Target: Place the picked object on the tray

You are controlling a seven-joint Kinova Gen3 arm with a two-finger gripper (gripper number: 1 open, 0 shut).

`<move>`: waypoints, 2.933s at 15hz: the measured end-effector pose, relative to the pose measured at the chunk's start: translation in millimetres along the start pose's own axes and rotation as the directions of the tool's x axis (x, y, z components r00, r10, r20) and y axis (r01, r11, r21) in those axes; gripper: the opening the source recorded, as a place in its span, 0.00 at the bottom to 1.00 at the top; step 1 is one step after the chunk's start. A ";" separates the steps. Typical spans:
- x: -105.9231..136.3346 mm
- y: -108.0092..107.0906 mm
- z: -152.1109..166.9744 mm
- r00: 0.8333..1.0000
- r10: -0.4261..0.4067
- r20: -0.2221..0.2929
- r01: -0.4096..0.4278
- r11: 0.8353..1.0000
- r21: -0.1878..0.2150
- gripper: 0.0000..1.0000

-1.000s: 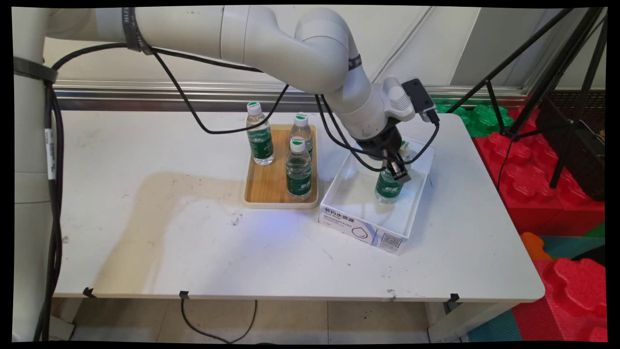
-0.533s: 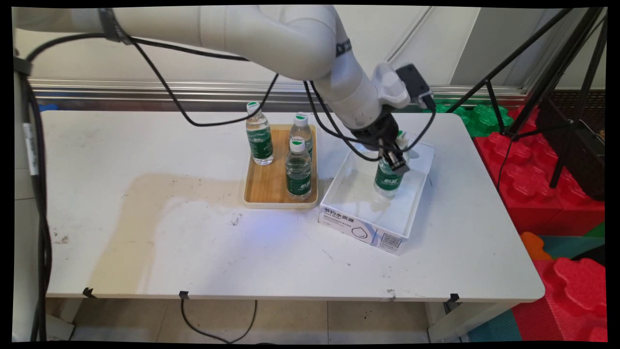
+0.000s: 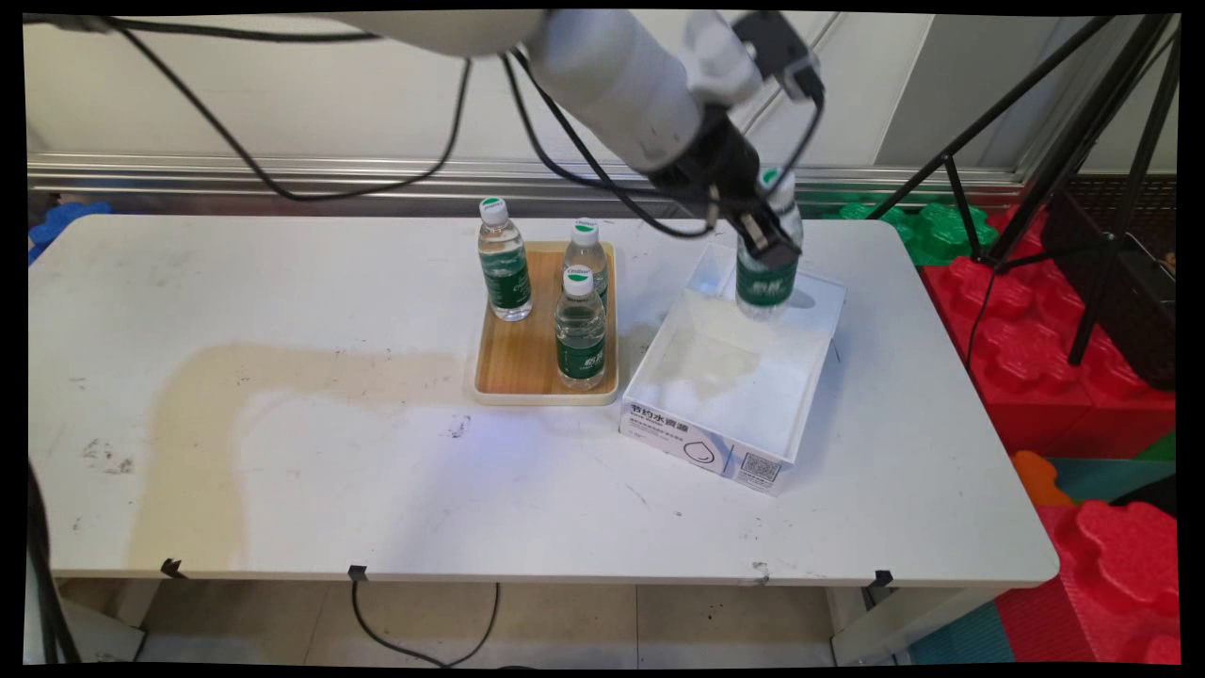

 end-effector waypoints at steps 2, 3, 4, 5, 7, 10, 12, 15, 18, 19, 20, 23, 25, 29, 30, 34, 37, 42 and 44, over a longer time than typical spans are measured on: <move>-1.4 -5.3 -28.9 0.999 0.002 -0.039 -0.001 1.000 0.009 0.00; -3.5 -7.8 -43.9 0.998 0.004 -0.057 -0.003 1.000 0.013 0.00; -6.3 -10.0 -57.2 0.997 0.005 -0.073 -0.004 1.000 0.018 0.00; -10.0 -12.1 -71.5 0.996 0.005 -0.090 -0.003 1.000 0.023 0.00; -20.2 -15.2 -97.4 0.993 -0.008 -0.118 0.012 0.999 0.031 0.00; -39.6 -17.6 -128.3 0.990 -0.026 -0.139 0.032 0.998 0.045 0.00; -57.9 -18.3 -149.9 0.989 -0.033 -0.147 0.042 0.998 0.057 0.00; -84.1 -18.2 -175.2 0.988 -0.046 -0.150 0.057 0.996 0.074 0.00; -111.3 -16.6 -196.6 0.988 -0.070 -0.141 0.084 0.992 0.092 0.00; -120.4 -15.6 -203.1 0.988 -0.079 -0.135 0.093 0.991 0.098 0.00; -130.4 -14.2 -210.1 0.988 -0.090 -0.128 0.104 0.989 0.105 0.00; -155.8 -8.5 -224.7 0.986 -0.137 -0.095 0.148 0.982 0.121 0.00; -168.7 -5.9 -229.6 0.982 -0.173 -0.073 0.181 0.974 0.136 0.00; -183.0 -4.8 -229.3 0.975 -0.220 -0.040 0.224 0.961 0.161 0.00; -185.2 -5.2 -228.1 0.973 -0.228 -0.034 0.230 0.959 0.165 0.00; -196.3 -11.3 -211.7 0.965 -0.264 0.010 0.257 0.947 0.194 0.00; -200.5 -18.0 -193.8 0.965 -0.259 0.040 0.246 0.948 0.202 0.00; -206.3 -32.3 -155.5 0.974 -0.212 0.084 0.194 0.963 0.187 0.00; -209.2 -37.7 -139.3 0.978 -0.187 0.097 0.168 0.970 0.173 0.00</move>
